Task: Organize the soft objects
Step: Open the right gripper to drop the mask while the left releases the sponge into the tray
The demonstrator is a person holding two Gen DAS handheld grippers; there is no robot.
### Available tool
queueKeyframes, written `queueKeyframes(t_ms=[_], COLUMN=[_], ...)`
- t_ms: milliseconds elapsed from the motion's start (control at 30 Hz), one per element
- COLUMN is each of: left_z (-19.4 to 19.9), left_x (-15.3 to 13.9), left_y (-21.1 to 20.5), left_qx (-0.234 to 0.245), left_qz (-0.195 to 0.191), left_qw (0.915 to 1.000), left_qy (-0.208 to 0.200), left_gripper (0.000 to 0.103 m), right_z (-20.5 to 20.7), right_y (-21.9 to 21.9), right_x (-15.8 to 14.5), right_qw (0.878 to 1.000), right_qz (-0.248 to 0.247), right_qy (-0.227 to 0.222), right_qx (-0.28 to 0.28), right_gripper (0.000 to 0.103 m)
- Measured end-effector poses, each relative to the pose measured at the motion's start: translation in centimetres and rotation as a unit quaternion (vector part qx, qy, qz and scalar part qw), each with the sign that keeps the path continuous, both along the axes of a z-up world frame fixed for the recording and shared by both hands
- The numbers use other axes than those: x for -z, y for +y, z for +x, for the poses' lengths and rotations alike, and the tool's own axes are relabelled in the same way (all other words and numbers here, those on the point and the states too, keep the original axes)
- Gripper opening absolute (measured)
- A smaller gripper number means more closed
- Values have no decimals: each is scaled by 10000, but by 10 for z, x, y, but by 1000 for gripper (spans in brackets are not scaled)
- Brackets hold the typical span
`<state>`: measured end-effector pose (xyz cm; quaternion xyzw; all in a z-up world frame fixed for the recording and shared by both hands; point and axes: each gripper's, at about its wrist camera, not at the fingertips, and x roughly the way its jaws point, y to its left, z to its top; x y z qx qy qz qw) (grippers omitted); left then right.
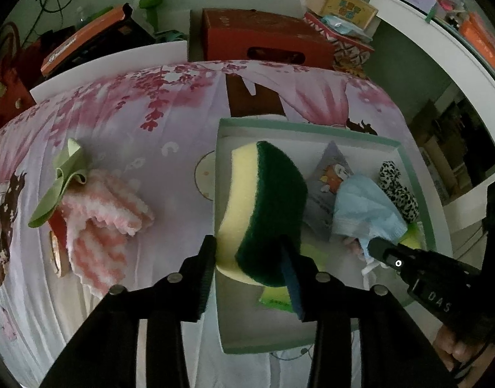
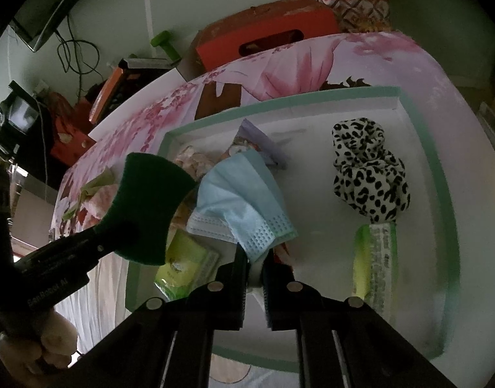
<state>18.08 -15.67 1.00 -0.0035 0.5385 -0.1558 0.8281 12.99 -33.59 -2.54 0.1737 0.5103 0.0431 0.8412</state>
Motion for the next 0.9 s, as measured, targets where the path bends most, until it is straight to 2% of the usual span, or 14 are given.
queueKeyframes(t_ms=[100,200,267,333,533,567,600,633,733,900], left_z=[-2,-5,-7,-9,-16,-18,-19,-21,-26,-31], left_x=[-4,-7,-9,-13,-25,-27,-28,-30,-34,-37], left_y=[1,3,4,6,16,17,19,20,26,35], left_qx=[-4,-13,-19,-33,-134,-156,-179,-200,-324,-450], left_qz=[49,-1,-35,-37,-60,-41,3,64,232,401], left_qw=[10000,10000,10000,10000,9999,9998,9998,9997,9988,9978], left_qy=[2,5,9,-1,-84,-99,-126,-157,-279,-289], left_gripper=[57,62,63,64,69,81,89,90,91,99], right_z=[-3,-6,-8,-11,-21,-22,-25,-26,-32,-41], right_y=[-1,-1,-1,-1,4,5,6,7,12,17], right_x=[-4,-9,-11,-13,-23,-24,-26,-27,-31,-36], right_qw=[10000,10000,9999,9999,9999,9999,9998,9998,9996,9994], right_qz=[-43,-86,-103,-117,-161,-159,-164,-178,-254,-333], right_qy=[5,5,15,0,-41,-46,-53,-63,-97,-111], right_qx=[14,22,31,67,44,35,31,30,-8,-46], right_gripper=[12,12,16,33,37,39,45,53,66,78])
